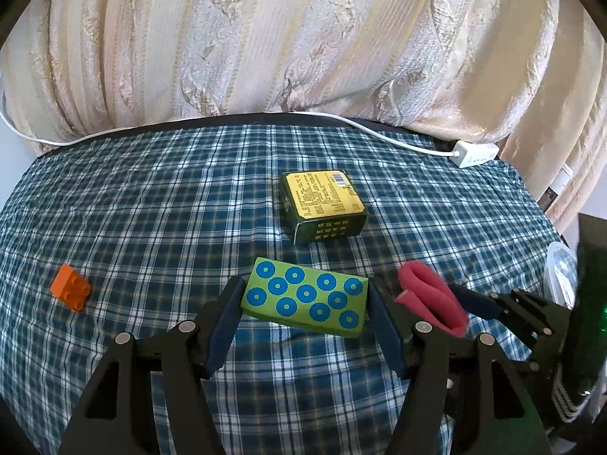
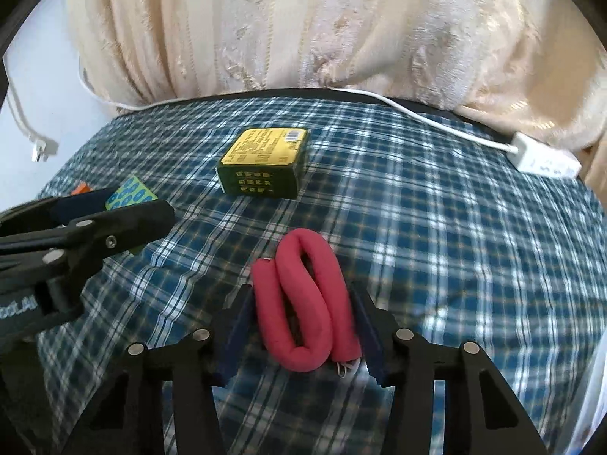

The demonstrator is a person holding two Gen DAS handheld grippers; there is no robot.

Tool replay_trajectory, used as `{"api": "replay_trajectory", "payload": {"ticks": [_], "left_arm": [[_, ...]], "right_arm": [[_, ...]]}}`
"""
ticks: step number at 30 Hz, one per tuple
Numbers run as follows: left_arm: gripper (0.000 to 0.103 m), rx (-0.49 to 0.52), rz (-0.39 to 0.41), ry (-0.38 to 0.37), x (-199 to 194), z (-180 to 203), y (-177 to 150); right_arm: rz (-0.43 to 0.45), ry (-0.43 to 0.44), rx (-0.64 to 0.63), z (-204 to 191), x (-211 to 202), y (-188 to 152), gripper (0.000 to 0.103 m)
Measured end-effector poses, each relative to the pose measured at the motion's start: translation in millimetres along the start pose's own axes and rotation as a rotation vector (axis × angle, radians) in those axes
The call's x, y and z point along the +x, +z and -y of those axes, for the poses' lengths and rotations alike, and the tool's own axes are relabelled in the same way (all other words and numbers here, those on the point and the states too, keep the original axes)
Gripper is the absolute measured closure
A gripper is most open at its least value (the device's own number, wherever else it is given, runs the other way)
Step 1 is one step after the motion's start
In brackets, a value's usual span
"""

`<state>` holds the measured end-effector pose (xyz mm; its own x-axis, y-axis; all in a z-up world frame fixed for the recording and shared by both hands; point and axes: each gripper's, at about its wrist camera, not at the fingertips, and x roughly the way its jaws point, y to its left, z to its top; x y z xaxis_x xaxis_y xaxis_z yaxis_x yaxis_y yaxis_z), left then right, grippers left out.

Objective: Organize objects
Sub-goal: 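Carry the pink tube with the right gripper while the left carries the lime block to the bowl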

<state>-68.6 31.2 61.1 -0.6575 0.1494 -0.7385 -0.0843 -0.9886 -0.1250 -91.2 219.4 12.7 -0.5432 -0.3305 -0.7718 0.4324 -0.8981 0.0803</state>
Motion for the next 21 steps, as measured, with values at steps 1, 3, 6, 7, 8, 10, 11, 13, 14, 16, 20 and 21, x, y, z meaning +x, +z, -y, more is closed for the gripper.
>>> {"api": "replay_trajectory", "payload": {"ticks": [1, 3, 6, 7, 8, 10, 11, 13, 14, 16, 20, 21], "left_arm": [[0.038, 0.002, 0.000, -0.001, 0, 1, 0], [0.038, 0.006, 0.000, -0.005, 0, 3, -1], [0.038, 0.015, 0.004, -0.012, -1, 7, -1], [0.038, 0.019, 0.006, -0.015, -2, 9, -2], [0.038, 0.022, 0.006, -0.017, -2, 11, -2], [0.038, 0.033, 0.007, -0.023, -3, 14, -3], [0.038, 0.040, 0.007, -0.026, -3, 17, -4], [0.038, 0.054, 0.007, -0.033, -3, 21, -5], [0.038, 0.060, 0.008, -0.035, -3, 23, -6], [0.038, 0.071, 0.011, -0.038, -5, 26, -7], [0.038, 0.093, 0.014, -0.041, -6, 34, -10], [0.038, 0.099, 0.013, -0.041, -6, 36, -10]], "right_arm": [[0.007, 0.002, 0.013, 2, -5, -3, 0.049], [0.018, 0.001, 0.027, 3, -13, -7, 0.049], [0.034, -0.001, 0.055, 6, -25, -13, 0.049], [0.041, -0.002, 0.068, 8, -30, -16, 0.049], [0.046, -0.003, 0.075, 9, -33, -18, 0.049], [0.060, -0.005, 0.096, 12, -42, -23, 0.049], [0.064, -0.007, 0.106, 13, -46, -25, 0.049], [0.073, -0.007, 0.127, 16, -51, -29, 0.049], [0.077, -0.008, 0.138, 18, -55, -31, 0.049], [0.086, -0.010, 0.159, 22, -63, -36, 0.049], [0.110, -0.030, 0.199, 32, -82, -45, 0.049], [0.116, -0.034, 0.207, 34, -85, -47, 0.049]]}}
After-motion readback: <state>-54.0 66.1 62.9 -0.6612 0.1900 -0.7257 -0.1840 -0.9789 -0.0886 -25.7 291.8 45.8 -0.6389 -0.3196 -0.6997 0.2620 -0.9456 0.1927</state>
